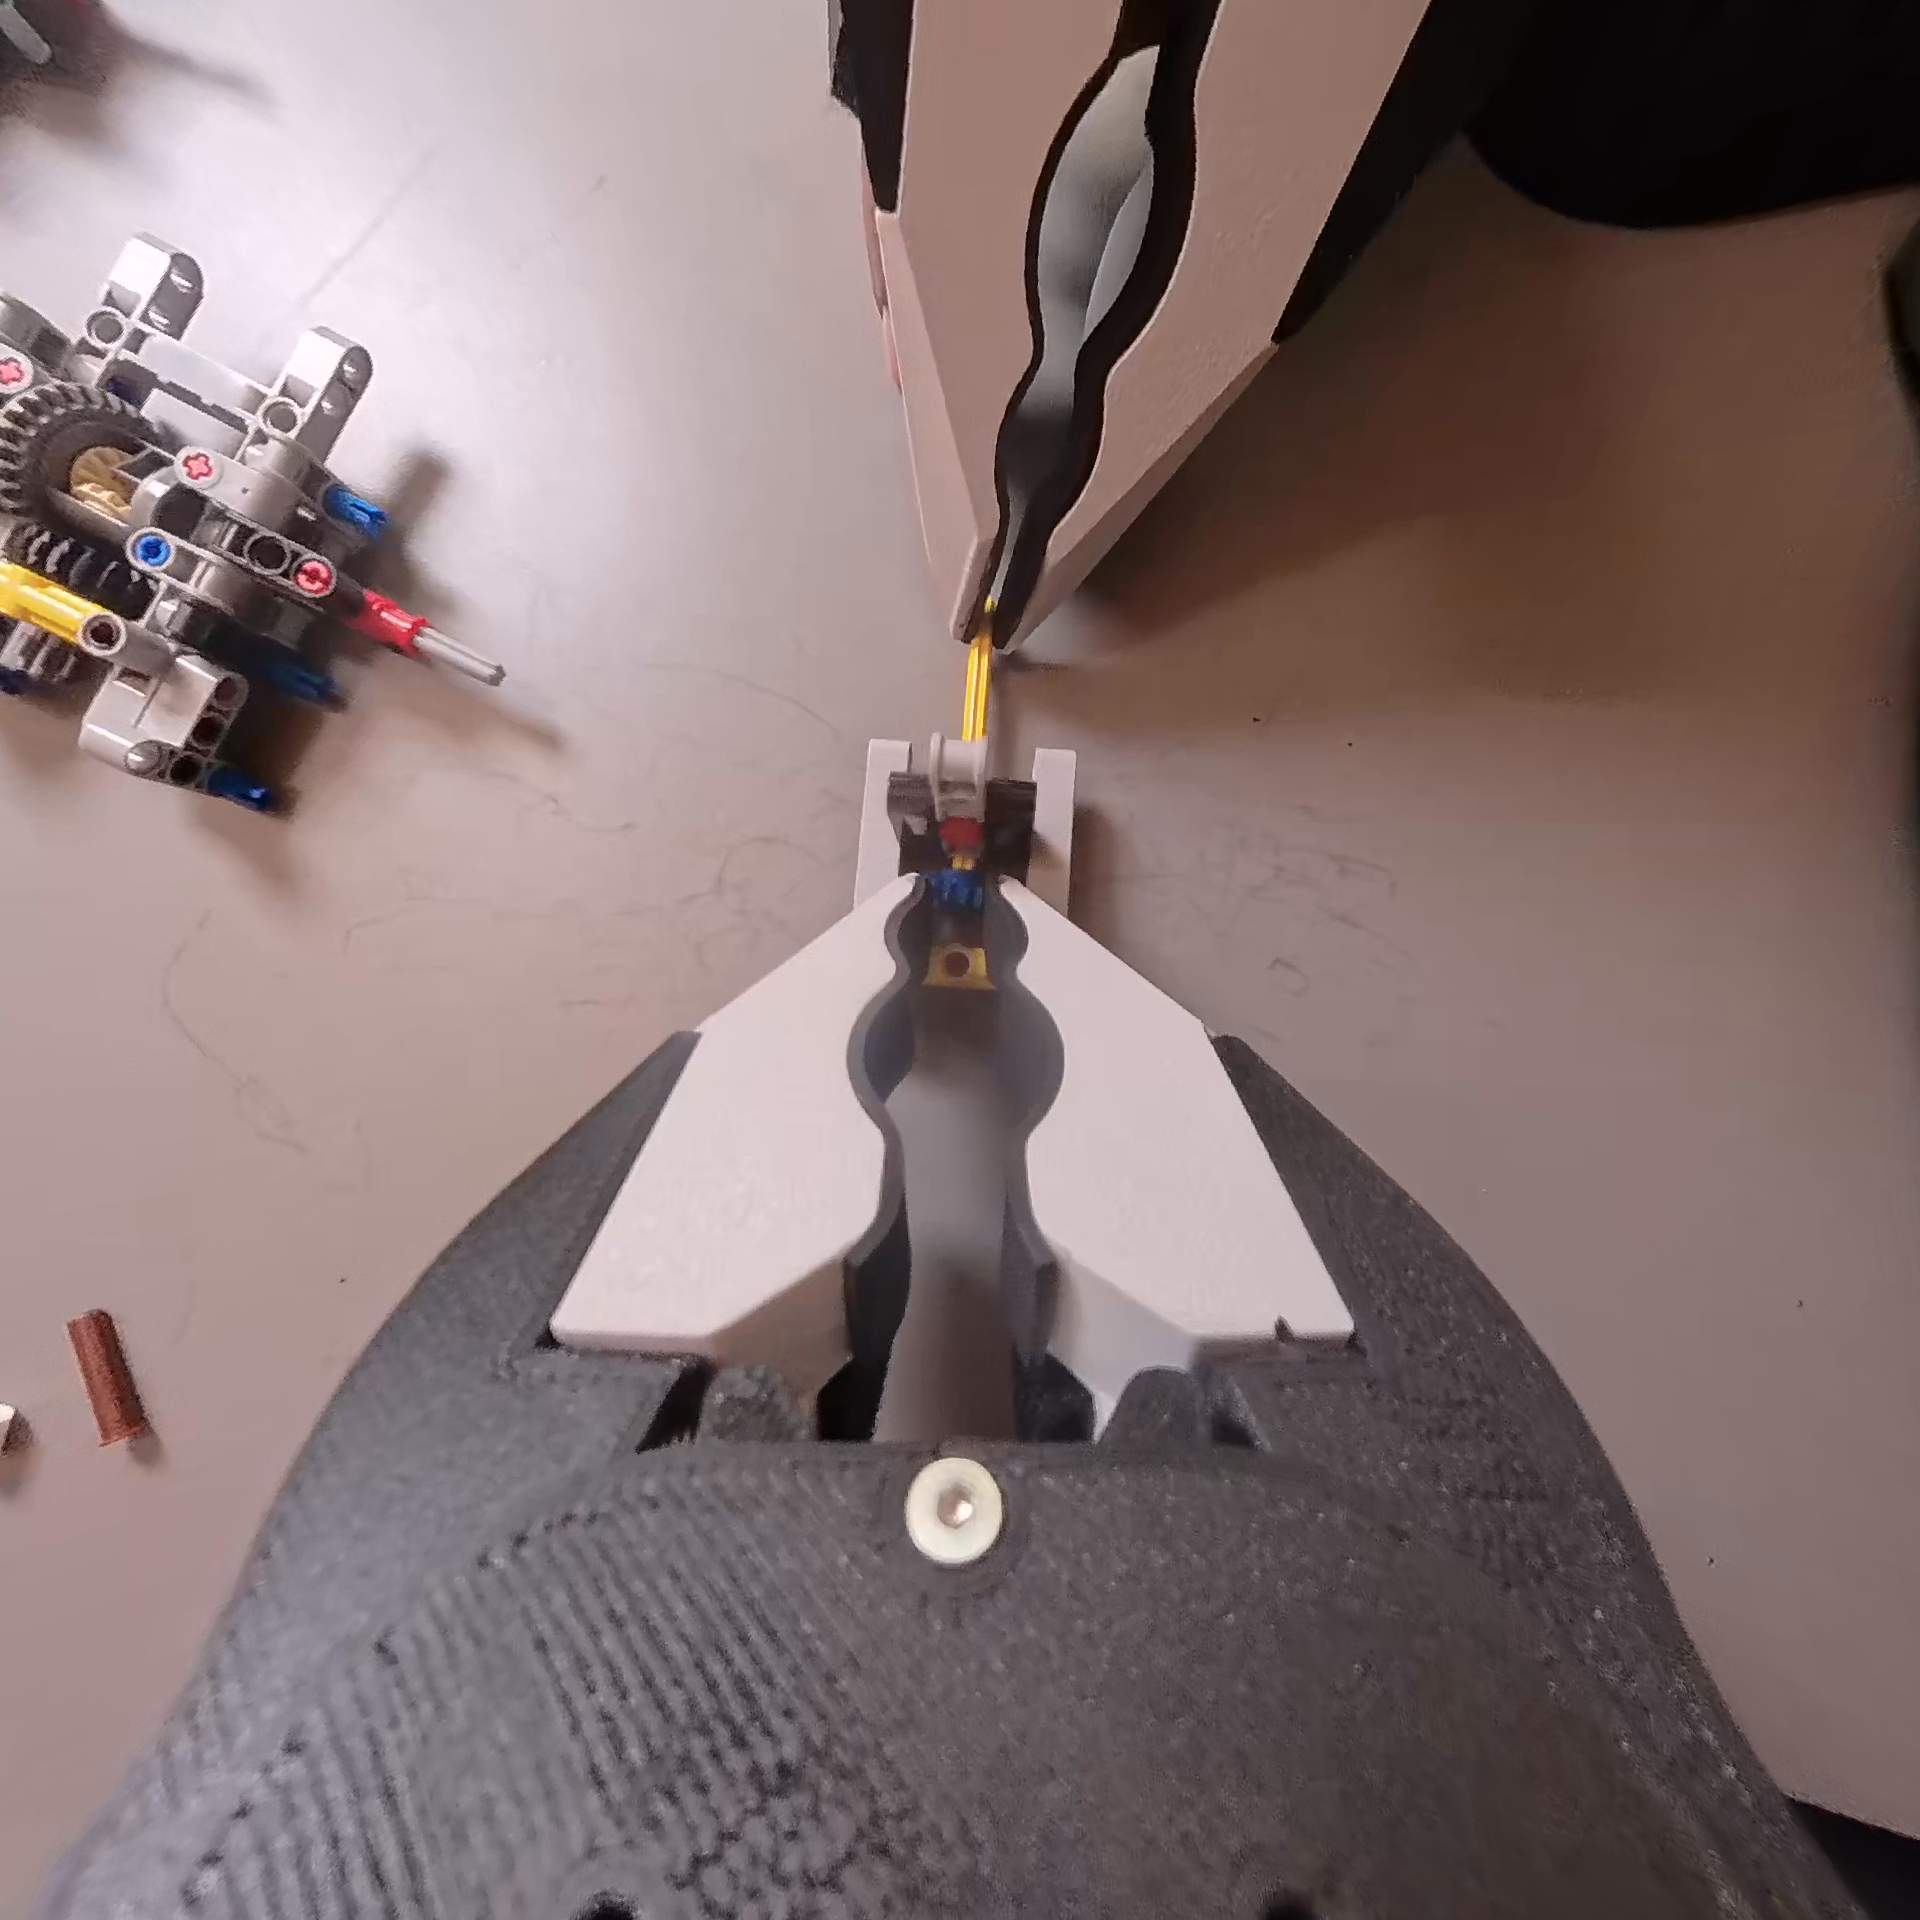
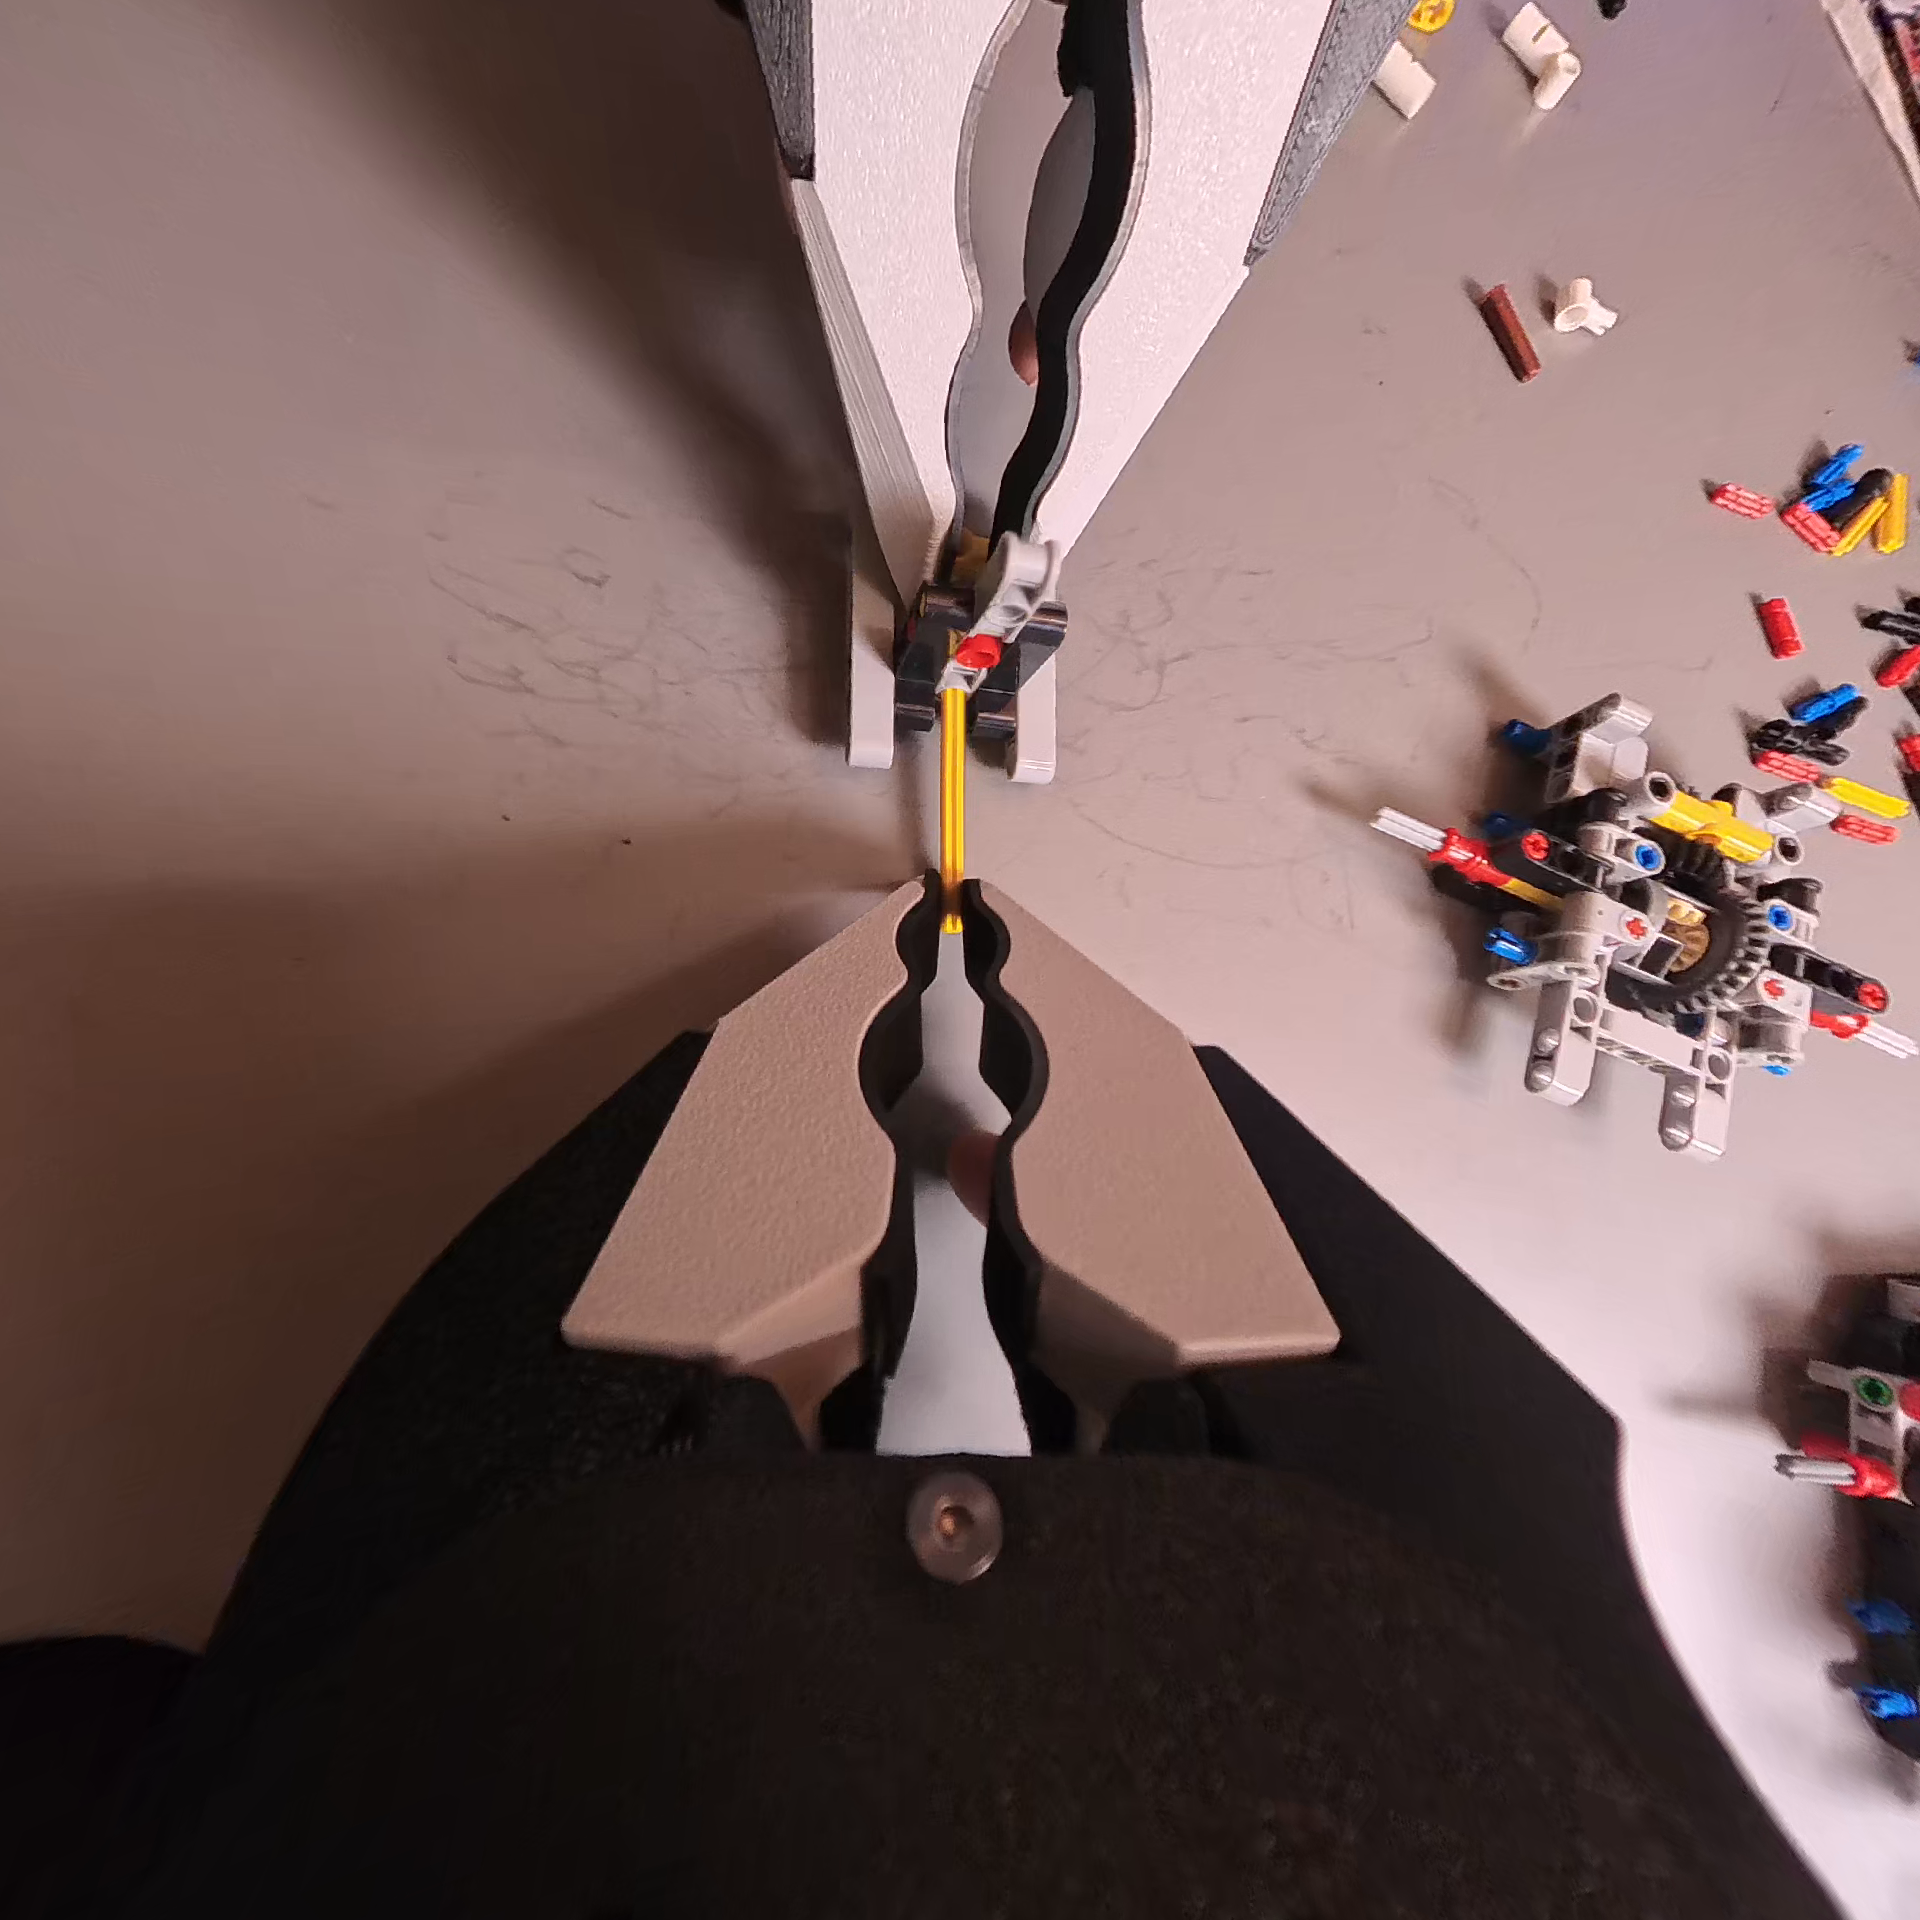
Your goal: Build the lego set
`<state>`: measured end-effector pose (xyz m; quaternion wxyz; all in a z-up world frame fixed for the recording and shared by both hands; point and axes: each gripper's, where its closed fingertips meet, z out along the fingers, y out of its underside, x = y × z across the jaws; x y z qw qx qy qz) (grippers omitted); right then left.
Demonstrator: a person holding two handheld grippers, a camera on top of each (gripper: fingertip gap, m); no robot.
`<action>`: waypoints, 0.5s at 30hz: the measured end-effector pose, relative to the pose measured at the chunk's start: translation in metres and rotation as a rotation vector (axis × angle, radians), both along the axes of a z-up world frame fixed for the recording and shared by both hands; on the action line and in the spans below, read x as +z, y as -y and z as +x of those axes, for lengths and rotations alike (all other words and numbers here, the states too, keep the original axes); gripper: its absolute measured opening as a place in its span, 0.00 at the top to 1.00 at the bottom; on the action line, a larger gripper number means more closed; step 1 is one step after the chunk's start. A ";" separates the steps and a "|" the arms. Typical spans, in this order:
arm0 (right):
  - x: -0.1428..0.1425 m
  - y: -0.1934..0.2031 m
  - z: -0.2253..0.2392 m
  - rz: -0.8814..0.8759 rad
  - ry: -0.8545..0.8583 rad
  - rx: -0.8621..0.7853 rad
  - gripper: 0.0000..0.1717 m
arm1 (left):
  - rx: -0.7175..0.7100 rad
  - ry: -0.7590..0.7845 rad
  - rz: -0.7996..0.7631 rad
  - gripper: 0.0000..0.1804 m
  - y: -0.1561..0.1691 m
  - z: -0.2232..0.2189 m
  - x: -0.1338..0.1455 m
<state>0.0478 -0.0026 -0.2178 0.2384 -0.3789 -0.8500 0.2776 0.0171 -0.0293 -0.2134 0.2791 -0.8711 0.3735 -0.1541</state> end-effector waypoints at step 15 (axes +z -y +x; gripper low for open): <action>0.003 0.000 -0.001 0.147 0.010 0.029 0.99 | 0.016 0.039 0.011 0.96 0.000 0.000 0.000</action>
